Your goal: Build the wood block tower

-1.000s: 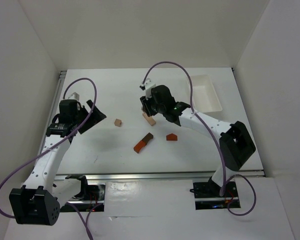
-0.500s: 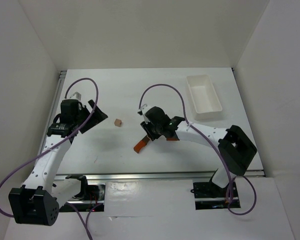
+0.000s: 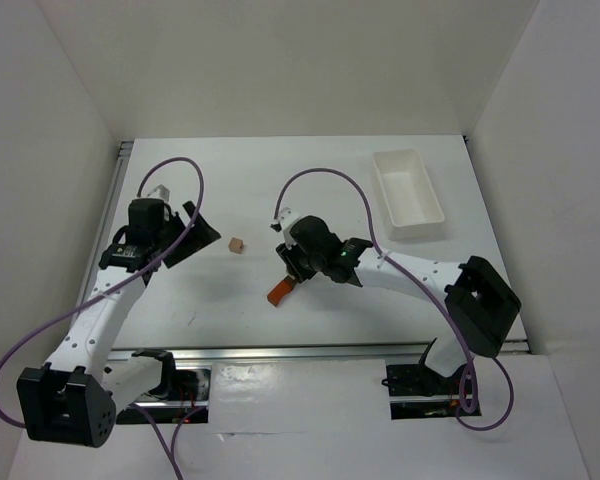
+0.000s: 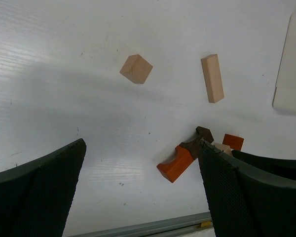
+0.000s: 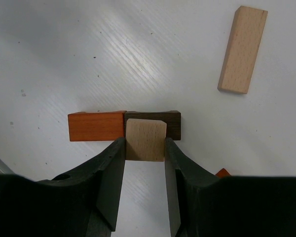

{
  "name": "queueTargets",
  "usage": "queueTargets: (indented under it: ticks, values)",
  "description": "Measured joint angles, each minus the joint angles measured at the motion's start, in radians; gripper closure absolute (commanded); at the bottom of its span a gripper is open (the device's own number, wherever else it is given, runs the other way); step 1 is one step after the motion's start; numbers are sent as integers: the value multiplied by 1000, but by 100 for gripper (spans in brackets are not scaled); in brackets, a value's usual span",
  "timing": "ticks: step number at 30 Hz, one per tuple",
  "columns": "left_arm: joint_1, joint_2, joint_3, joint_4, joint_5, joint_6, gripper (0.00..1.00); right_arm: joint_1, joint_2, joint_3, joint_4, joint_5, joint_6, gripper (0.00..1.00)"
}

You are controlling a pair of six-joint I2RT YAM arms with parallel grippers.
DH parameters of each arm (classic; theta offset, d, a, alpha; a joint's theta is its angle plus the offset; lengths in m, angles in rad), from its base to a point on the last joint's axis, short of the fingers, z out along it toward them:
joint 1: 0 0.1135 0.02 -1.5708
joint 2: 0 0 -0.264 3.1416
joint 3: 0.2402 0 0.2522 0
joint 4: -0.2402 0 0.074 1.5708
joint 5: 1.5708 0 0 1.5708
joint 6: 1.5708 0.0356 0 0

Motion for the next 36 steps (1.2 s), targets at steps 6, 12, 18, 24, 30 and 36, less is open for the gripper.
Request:
queueTargets:
  ticks: [6, 12, 18, 24, 30, 36]
  values:
    - [-7, 2, 0, 0, -3, 0, 1, 0, 0, -14, 36, -2, -12, 93]
    - [-11, 2, 0, 0, -9, 0, 1, 0, 20, -18, 52, 1, -21, 93]
    - [-12, 2, 0, 0, -15, 0, 1, 0, 32, -23, 68, 3, -33, 93]
    - [-12, 2, 0, 0, -18, 0, 1, 0, 47, -27, 72, 6, -42, 93]
    - [-12, 2, 0, 0, -18, 0, 1, 0, 56, -30, 79, 22, -44, 93]
    - [-12, 2, 0, 0, -18, 2, 1, 0, 56, -31, 93, 24, -46, 93]
